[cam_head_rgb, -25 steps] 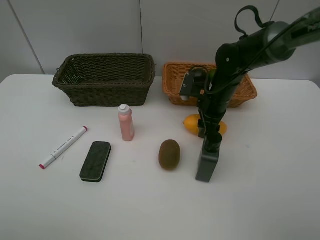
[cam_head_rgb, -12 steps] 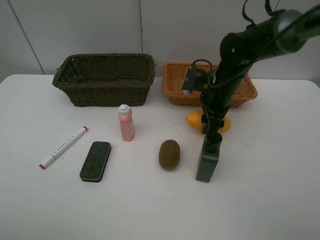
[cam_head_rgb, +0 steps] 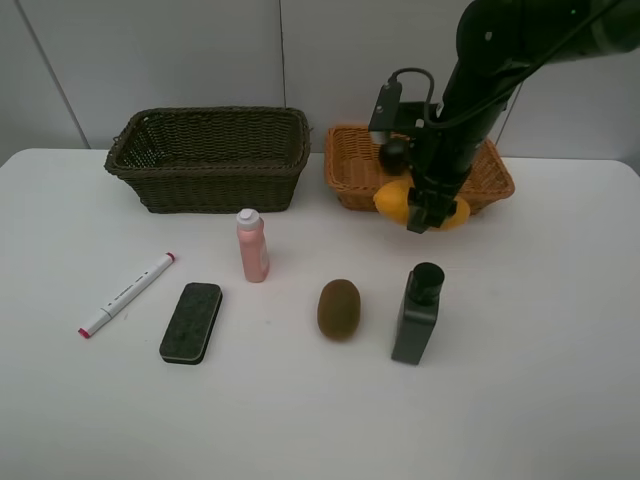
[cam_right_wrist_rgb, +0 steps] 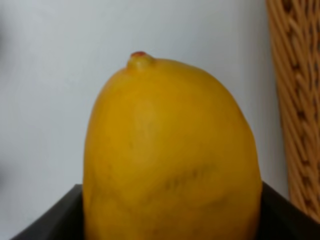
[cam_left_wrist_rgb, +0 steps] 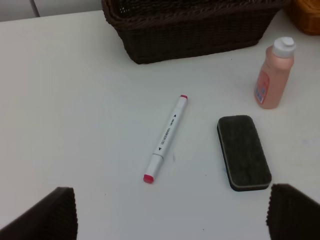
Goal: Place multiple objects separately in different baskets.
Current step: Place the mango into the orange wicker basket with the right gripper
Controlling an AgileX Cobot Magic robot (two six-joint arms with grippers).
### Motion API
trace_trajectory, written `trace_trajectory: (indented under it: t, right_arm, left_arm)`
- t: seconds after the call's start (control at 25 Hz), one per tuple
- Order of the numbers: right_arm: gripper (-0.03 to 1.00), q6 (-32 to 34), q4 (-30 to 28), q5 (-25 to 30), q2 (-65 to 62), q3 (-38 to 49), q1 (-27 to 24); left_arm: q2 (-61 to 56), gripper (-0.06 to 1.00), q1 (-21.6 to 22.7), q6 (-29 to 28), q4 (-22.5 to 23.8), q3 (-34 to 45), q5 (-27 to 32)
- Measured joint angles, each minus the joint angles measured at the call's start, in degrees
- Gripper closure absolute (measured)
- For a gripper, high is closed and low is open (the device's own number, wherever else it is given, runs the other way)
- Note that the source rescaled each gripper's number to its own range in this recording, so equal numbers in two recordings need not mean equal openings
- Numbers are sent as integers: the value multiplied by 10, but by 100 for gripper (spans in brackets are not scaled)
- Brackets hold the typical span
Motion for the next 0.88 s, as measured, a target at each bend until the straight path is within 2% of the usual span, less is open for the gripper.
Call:
trace_trajectory:
  t: [0.2, 0.52, 0.68, 0.88]
  right_arm:
    - [44, 0, -46, -17, -1, -42, 0]
    - [44, 5, -162, -128, 12, -45, -10]
    - [44, 21, -174, -179, 29, -45, -37]
    - [44, 30, -176, -217, 46, -45, -67]
  left_arm:
    - [0, -6, 0, 0, 0, 0, 0]
    - [0, -6, 0, 0, 0, 0, 0]
    - [0, -6, 0, 0, 0, 0, 0]
    - [0, -6, 0, 0, 0, 0, 0]
